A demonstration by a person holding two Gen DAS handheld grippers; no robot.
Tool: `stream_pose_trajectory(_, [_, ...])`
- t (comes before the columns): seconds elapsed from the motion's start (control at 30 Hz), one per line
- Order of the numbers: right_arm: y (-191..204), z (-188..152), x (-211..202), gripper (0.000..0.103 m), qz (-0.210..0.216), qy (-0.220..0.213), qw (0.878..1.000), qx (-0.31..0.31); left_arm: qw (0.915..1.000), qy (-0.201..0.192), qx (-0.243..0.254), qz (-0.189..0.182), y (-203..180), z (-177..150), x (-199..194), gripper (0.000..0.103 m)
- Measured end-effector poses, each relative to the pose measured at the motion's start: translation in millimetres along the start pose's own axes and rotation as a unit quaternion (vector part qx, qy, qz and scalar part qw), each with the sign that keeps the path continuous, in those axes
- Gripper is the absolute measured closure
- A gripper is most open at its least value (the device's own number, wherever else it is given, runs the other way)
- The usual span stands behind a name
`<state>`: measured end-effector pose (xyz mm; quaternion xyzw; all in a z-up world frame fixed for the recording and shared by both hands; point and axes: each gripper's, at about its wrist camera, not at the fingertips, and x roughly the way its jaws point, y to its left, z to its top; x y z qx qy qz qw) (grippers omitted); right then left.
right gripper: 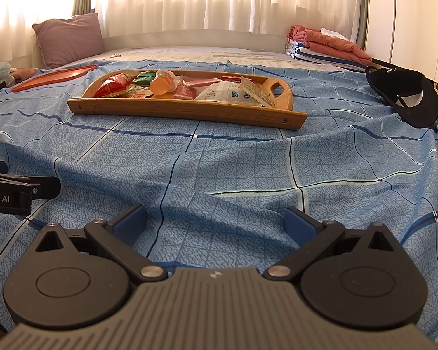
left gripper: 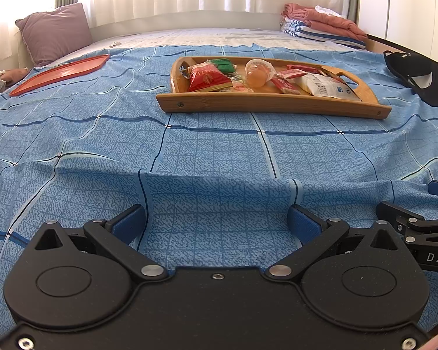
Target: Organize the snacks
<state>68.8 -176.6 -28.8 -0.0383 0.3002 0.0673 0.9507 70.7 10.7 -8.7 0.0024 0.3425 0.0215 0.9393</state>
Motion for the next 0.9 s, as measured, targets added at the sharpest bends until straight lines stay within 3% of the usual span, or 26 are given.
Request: stream_pose_trajectory(0.9, [0.4, -0.3, -0.3, 0.000, 0.000, 0.000, 1.000, 0.000, 1.0000, 0.000, 0.003, -0.002, 0.1, 0.1, 1.3, 0.000])
